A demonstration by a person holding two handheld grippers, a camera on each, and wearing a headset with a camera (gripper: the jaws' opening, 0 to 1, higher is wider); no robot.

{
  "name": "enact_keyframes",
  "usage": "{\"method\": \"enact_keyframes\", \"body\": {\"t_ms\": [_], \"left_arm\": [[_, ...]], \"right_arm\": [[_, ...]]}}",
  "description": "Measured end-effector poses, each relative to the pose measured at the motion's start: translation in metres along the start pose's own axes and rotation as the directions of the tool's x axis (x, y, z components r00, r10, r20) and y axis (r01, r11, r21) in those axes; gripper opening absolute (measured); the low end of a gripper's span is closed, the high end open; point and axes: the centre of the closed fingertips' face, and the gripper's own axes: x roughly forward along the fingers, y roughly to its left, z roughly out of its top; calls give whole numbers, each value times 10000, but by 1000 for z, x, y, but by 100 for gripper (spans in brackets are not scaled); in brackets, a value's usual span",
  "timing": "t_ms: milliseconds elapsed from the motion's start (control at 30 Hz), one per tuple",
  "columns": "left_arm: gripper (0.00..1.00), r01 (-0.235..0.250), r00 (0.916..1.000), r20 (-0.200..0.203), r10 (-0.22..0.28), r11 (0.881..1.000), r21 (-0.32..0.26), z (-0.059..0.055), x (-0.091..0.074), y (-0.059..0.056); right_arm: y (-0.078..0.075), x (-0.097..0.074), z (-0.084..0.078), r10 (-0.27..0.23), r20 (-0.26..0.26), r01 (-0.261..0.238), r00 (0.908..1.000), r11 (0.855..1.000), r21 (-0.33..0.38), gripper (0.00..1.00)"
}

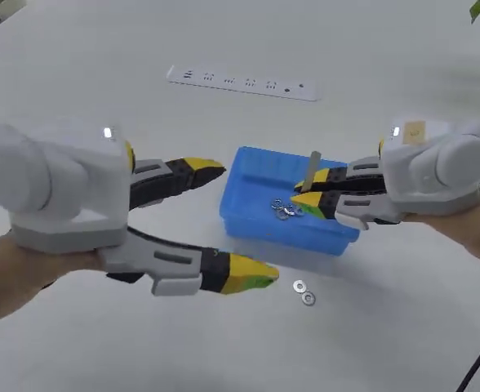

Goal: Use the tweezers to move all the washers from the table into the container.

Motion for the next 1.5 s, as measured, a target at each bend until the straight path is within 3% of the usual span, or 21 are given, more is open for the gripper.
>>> {"method": "enact_keyframes", "body": {"t_ms": [33, 133, 233, 400, 533, 733, 833, 1067, 1367, 1433, 1500], "left_arm": [[70, 66, 9996, 280, -66, 10000, 15, 7, 7, 2], [69, 447, 9982, 395, -453, 9989, 161, 17, 25, 4], [64, 1218, 9925, -209, -1206, 9900, 715, 15, 40, -1], [58, 1657, 9862, -109, -1654, 9825, 845, 23, 51, -1], [52, 1795, 9836, -380, -1761, 9758, 1245, 24, 57, 1], [25, 1948, 9803, -590, -1887, 9725, 1274, 23, 56, 2], [25, 1861, 9819, -631, -1788, 9727, 1383, 23, 53, 4], [14, 1826, 9830, -525, -1759, 9666, 1800, 27, 47, 4], [7, 2052, 9784, -705, -1945, 9559, 2104, 26, 42, 0], [6, 1958, 9802, -845, -1792, 9419, 2730, 26, 42, 1], [5, 2009, 9791, -916, -1818, 9356, 2903, 27, 42, -3]], "right_arm": [[2, 0, 0, 50, -41, -50, 10000, 9999, -118, 8], [6, 0, 1, 130, -158, -136, 9998, 9992, -374, 8], [6, -2, 1, 155, -165, -162, 9997, 9988, -454, 8], [7, -5, 2, 196, -169, -206, 9997, 9980, -604, 8], [8, -4, 3, 287, -166, -300, 9994, 9963, -800, 8], [10, -2, 9, 416, -86, -422, 9991, 9952, -887, 8], [10, -2, 11, 445, -75, -450, 9990, 9947, -925, 8], [13, -2, 12, 535, -37, -536, 9986, 9945, -895, 8], [19, -1, 11, 686, -82, -691, 9976, 9924, -1014, 8], [20, -2, 11, 662, -147, -675, 9977, 9914, -1118, 9], [21, -3, 11, 659, -170, -674, 9977, 9907, -1179, 9]]}}
